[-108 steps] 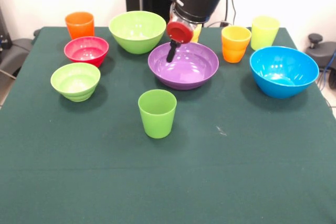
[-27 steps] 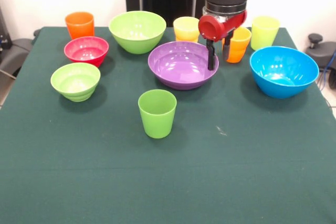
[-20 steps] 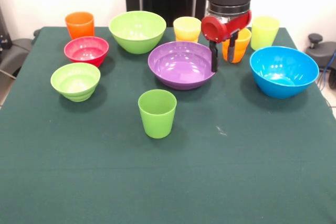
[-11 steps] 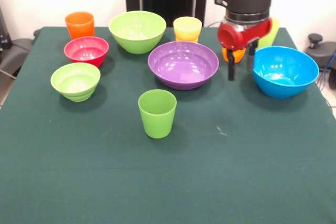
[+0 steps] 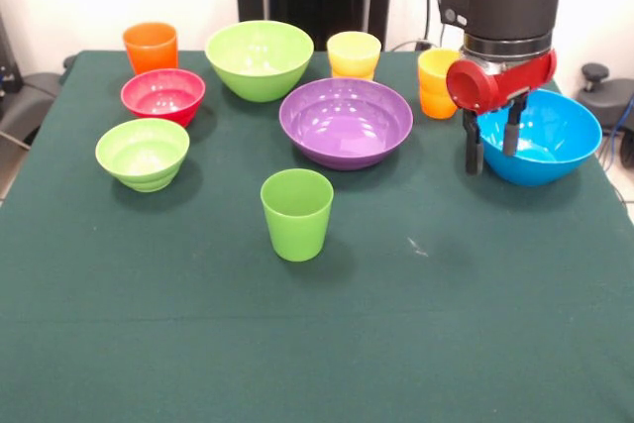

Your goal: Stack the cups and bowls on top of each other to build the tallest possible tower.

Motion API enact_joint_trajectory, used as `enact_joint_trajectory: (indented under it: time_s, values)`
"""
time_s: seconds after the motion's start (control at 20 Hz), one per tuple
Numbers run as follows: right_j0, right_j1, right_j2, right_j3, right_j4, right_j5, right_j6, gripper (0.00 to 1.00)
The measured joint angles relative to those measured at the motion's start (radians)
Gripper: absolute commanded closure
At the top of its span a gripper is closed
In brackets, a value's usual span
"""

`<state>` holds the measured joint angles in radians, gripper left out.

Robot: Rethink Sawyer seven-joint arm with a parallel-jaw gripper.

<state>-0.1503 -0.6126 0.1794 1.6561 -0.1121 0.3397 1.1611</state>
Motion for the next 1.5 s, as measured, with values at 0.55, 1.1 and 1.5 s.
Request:
enact_joint_trajectory:
  time_s: [0.55,1.1,1.5]
  values:
    - [0.069,-0.007,-0.052,0.000,0.000,0.004,0.020,0.00]
    - [0.118,-0.006,-0.073,0.000,0.000,0.078,0.020,0.00]
    - [0.116,-0.003,-0.081,0.000,-0.025,0.078,0.020,0.00]
